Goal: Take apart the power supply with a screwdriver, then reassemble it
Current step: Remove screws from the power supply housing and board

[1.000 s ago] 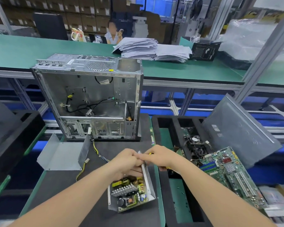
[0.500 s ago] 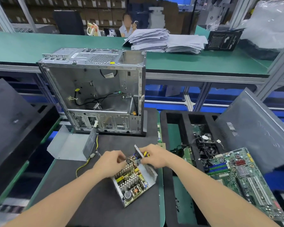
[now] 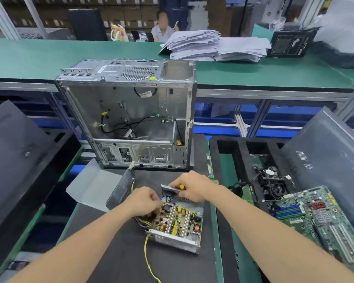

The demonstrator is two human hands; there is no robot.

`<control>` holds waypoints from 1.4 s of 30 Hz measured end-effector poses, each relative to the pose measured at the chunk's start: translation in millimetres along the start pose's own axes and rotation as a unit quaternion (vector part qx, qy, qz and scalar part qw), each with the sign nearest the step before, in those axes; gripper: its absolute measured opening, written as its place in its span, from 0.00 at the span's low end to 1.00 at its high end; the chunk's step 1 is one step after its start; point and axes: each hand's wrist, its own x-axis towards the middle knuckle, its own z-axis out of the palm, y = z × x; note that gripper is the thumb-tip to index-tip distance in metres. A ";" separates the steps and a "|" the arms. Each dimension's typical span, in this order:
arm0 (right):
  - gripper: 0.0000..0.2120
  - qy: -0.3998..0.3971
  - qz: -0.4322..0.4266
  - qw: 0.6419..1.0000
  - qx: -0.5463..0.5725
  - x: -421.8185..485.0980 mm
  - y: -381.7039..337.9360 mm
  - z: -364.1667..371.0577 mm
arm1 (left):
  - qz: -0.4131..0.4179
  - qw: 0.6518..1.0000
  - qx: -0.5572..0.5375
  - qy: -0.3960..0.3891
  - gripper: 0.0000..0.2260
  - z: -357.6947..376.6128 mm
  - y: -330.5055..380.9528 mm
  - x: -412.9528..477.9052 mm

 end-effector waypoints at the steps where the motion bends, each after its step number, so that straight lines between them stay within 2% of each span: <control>1: 0.19 0.005 0.005 1.000 0.017 -1.3 -0.5 -2.1 | -0.002 1.000 -0.022 0.011 0.10 3.2 -2.9 5.0; 6: 0.07 0.131 0.092 0.980 0.121 -15.3 -2.1 -20.6 | -0.007 0.988 -0.152 -0.010 0.14 14.8 -9.6 25.3; 8: 0.12 0.200 0.112 0.963 0.138 -21.6 -9.4 -30.3 | -0.006 0.986 -0.165 -0.011 0.17 15.9 -10.0 30.1; 12: 0.19 0.312 0.152 0.928 0.137 -34.6 -32.7 -45.6 | 0.012 0.978 -0.204 -0.041 0.12 18.1 -15.6 34.3; 17: 0.19 0.412 0.121 0.879 0.206 -49.5 -49.3 -44.6 | 0.040 0.970 -0.220 -0.092 0.11 17.9 -18.4 43.0; 19: 0.18 0.408 0.108 0.876 0.234 -52.9 -53.0 -37.5 | 0.033 0.962 -0.246 -0.112 0.10 16.6 -19.1 46.5; 23: 0.15 0.337 0.117 0.911 0.207 -46.1 -52.4 -11.3 | 0.008 0.965 -0.225 -0.131 0.10 10.6 -18.7 51.6; 26: 0.12 0.293 0.125 0.924 0.210 -39.4 -46.7 6.8 | -0.024 0.957 -0.244 -0.157 0.06 6.3 -21.3 54.2; 28: 0.10 0.277 0.127 0.931 0.200 -38.1 -41.8 14.4 | -0.046 0.946 -0.279 -0.160 0.10 5.4 -26.4 56.1; 34: 0.09 0.290 0.115 0.934 0.173 -38.1 -33.8 27.5 | 0.009 0.958 -0.243 -0.154 0.15 9.5 -38.2 57.8; 42: 0.09 0.269 0.122 0.934 0.200 -37.9 -29.6 35.5 | 0.037 0.973 -0.204 -0.100 0.05 17.1 -32.4 51.1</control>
